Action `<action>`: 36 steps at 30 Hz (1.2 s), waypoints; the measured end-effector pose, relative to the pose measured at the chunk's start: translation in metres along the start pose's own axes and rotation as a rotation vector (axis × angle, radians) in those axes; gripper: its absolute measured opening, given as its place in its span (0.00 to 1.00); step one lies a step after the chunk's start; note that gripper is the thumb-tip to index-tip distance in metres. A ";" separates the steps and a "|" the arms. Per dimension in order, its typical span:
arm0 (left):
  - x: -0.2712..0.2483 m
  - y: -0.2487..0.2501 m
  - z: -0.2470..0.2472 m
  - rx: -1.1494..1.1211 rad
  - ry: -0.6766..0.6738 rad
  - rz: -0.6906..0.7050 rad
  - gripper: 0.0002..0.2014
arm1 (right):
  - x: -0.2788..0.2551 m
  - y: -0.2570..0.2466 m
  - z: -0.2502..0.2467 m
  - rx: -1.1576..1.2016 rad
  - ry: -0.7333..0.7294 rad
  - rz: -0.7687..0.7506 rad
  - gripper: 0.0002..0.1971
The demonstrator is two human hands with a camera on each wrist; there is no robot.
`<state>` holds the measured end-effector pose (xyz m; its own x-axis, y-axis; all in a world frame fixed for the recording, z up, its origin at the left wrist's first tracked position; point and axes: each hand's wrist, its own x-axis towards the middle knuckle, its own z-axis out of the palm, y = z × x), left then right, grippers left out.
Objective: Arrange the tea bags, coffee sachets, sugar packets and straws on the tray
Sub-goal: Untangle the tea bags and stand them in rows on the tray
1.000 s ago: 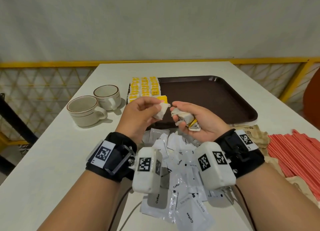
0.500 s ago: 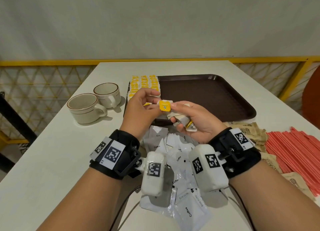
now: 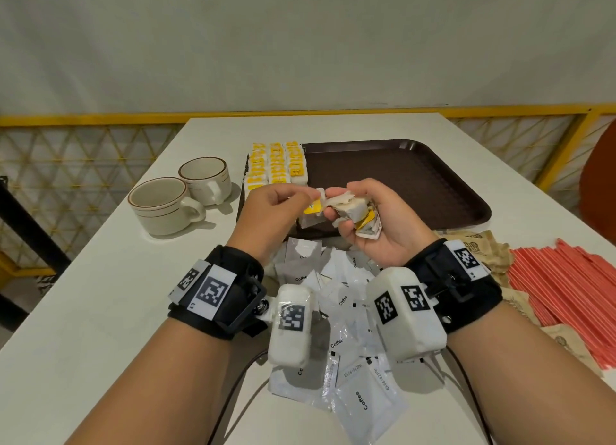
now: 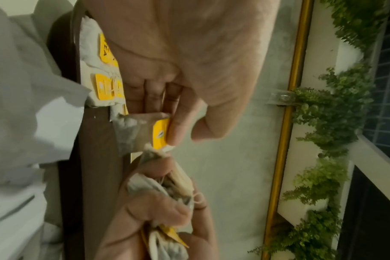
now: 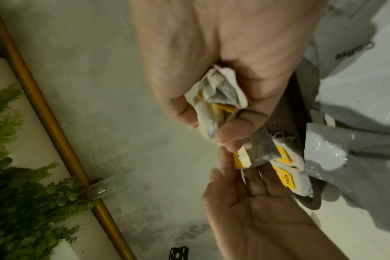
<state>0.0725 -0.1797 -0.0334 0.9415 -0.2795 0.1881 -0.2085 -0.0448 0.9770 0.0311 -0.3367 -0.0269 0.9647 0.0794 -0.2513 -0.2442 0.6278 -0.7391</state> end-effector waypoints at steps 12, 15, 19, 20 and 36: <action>0.000 -0.009 0.002 0.160 0.020 0.115 0.04 | 0.002 0.007 0.002 -0.100 -0.053 0.024 0.26; 0.003 -0.009 0.000 0.113 0.076 0.067 0.07 | -0.001 0.005 0.004 -0.163 -0.054 -0.007 0.18; 0.008 -0.008 -0.009 0.028 0.088 0.029 0.12 | -0.001 0.002 0.000 -0.301 0.030 -0.160 0.13; 0.009 -0.008 -0.010 0.036 0.065 0.034 0.11 | 0.000 0.002 -0.001 -0.365 0.050 -0.215 0.12; 0.008 -0.010 -0.013 -0.040 0.064 0.065 0.14 | -0.003 0.002 -0.004 -0.740 -0.068 -0.290 0.06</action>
<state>0.0857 -0.1690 -0.0405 0.9418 -0.2182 0.2557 -0.2598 0.0100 0.9656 0.0271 -0.3389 -0.0301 0.9979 0.0534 0.0356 0.0379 -0.0441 -0.9983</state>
